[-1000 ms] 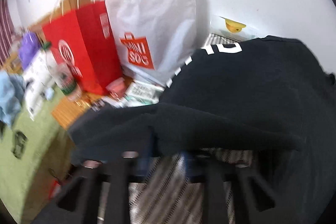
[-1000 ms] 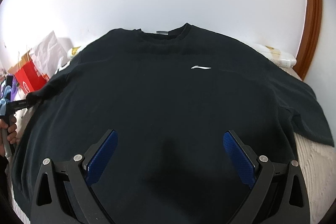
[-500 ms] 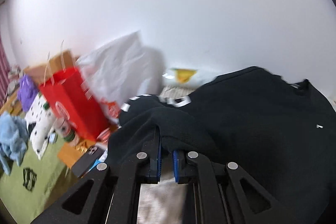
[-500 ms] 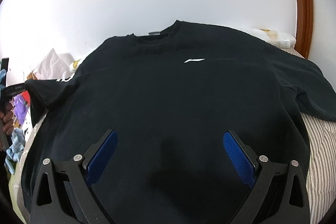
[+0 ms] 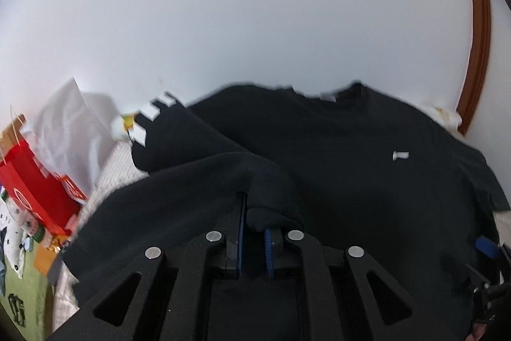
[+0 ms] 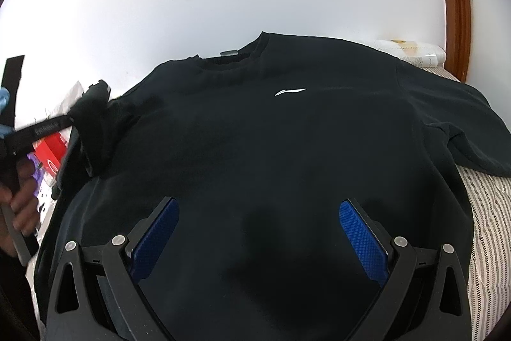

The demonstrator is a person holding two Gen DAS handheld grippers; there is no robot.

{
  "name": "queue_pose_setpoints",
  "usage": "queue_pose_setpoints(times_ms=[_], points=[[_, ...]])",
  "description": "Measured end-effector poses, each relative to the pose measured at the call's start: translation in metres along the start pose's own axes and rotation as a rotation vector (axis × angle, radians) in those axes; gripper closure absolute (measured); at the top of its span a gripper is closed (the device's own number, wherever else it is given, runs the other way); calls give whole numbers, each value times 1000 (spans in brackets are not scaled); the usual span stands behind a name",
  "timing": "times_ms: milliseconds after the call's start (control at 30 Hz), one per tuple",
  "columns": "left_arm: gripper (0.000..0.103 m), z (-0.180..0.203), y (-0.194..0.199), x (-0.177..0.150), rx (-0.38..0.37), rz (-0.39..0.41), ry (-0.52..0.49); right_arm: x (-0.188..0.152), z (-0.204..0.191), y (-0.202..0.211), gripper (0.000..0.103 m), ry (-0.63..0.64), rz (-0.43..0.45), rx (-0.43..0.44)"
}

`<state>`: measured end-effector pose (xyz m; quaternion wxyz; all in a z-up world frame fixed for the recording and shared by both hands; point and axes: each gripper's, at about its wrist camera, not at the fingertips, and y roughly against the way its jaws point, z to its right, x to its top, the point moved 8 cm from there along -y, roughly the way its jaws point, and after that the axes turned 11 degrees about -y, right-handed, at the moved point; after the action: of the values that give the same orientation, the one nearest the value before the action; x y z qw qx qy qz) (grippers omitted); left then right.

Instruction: Fold small clothes

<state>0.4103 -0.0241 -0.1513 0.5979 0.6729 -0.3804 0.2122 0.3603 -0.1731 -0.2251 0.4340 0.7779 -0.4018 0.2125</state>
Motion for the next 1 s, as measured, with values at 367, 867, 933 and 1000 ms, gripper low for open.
queue_pose_setpoints(times_ms=[367, 867, 933, 1000], points=[[29, -40, 28, -59, 44, 48, 83, -6, -4, -9, 4, 46, -21, -30], [28, -171, 7, -129, 122, -45, 467, -7, -1, -14, 4, 37, -36, -38], [28, -172, -4, -135, 89, -71, 491, -6, 0, -15, 4, 31, -38, -38], [28, -169, -11, -140, 72, -94, 503, -7, 1, -15, 4, 25, -42, -38]])
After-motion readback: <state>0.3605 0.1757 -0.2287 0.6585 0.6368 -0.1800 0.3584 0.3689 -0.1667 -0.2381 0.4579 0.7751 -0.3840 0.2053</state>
